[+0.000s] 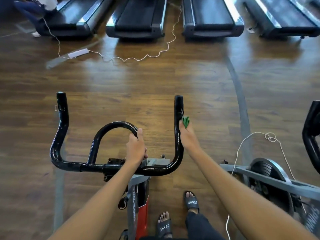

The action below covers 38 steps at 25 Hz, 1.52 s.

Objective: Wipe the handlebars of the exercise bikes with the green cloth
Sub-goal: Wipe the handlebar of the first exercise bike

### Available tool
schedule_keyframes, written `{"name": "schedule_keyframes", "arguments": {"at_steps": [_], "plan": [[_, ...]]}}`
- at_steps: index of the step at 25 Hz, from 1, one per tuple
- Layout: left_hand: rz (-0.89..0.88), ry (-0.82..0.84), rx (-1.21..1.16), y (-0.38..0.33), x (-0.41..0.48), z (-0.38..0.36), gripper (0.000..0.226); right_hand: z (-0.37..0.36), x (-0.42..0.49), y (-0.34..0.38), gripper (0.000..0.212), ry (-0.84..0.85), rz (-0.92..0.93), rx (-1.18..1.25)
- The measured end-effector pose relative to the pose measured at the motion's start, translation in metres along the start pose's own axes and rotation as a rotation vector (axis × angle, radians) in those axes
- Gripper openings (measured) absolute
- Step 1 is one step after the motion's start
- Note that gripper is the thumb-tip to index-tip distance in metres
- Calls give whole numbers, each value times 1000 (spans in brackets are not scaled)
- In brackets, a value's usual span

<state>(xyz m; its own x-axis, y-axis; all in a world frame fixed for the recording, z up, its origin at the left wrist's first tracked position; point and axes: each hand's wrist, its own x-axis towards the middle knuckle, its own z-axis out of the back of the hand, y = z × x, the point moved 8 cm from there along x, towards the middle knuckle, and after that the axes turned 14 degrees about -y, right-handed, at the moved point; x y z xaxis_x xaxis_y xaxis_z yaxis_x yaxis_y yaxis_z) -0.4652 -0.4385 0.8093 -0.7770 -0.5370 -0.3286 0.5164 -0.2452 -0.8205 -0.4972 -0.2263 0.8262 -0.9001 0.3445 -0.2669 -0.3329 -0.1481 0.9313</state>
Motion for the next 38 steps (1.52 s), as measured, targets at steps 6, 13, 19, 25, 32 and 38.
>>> {"name": "schedule_keyframes", "arguments": {"at_steps": [6,13,19,25,32,38], "plan": [[-57,-1,28,-2,1,-1,51,-7,46,38,37,-69,134,-111],[-80,-21,72,-4,0,1,52,5,-85,-50,39,-167,-212,-28],[-71,-31,56,-1,2,2,54,7,-44,-27,45,-215,-204,-182],[-96,-33,67,-3,-1,2,52,-24,-136,-73,40,-557,-623,404],[-116,-30,18,1,6,-1,49,-61,-167,-74,52,-560,-718,622],[-142,26,20,4,4,-5,46,-48,-149,-78,51,-626,-673,664]]}}
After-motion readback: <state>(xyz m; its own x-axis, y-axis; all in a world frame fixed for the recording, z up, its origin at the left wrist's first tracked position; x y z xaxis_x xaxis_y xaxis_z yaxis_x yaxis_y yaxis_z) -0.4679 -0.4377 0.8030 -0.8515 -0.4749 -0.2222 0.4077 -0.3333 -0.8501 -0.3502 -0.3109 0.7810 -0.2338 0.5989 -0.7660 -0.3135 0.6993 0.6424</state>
